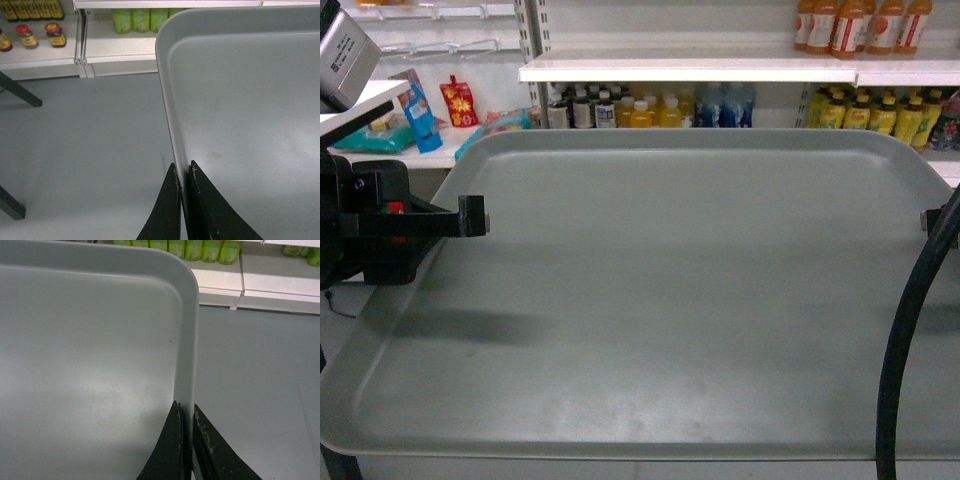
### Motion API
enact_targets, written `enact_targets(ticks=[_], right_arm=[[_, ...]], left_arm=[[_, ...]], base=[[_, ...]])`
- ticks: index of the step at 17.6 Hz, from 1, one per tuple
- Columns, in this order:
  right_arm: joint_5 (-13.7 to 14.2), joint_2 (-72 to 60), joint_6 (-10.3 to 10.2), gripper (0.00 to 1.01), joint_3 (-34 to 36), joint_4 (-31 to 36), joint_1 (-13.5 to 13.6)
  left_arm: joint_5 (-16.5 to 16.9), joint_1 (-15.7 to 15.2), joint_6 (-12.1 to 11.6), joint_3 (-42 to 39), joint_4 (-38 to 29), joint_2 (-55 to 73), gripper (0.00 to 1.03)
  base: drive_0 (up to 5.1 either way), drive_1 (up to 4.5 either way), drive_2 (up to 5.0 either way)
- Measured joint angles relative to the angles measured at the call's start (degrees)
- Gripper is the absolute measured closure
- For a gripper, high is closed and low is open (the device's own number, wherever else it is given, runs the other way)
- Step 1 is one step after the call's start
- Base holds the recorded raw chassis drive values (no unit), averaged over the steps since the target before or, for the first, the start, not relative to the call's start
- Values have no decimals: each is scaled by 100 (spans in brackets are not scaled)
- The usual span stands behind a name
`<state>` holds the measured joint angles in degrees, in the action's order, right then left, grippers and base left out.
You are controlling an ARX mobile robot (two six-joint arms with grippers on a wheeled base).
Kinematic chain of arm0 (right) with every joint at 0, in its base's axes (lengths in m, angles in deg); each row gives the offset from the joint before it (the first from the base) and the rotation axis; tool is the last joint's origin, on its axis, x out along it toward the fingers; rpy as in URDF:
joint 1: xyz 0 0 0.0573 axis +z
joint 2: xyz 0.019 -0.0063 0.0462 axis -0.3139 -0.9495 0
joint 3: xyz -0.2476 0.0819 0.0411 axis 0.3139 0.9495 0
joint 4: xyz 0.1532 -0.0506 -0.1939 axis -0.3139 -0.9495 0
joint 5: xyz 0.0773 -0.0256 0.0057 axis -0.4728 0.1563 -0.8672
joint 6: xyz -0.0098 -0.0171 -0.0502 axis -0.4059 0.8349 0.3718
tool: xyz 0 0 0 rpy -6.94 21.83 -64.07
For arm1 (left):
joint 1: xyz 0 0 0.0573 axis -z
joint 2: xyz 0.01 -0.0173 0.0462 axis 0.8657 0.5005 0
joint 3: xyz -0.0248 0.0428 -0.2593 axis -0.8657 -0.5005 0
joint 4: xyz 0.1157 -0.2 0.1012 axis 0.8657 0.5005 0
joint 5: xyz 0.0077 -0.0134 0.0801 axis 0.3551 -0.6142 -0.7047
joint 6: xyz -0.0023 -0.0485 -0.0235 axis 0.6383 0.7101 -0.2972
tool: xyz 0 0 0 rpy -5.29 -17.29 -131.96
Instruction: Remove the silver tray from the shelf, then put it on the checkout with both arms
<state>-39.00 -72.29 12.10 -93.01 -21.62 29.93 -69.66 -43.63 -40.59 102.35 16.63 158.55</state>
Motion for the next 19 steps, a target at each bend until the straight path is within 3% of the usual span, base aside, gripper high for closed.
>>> enact_targets(ticks=[19], right_arm=[[-2,2,2,98,-2,20,-2]], left_arm=[[13,-4,-4,-4,-31,0,100]], base=[[8,-410,427]])
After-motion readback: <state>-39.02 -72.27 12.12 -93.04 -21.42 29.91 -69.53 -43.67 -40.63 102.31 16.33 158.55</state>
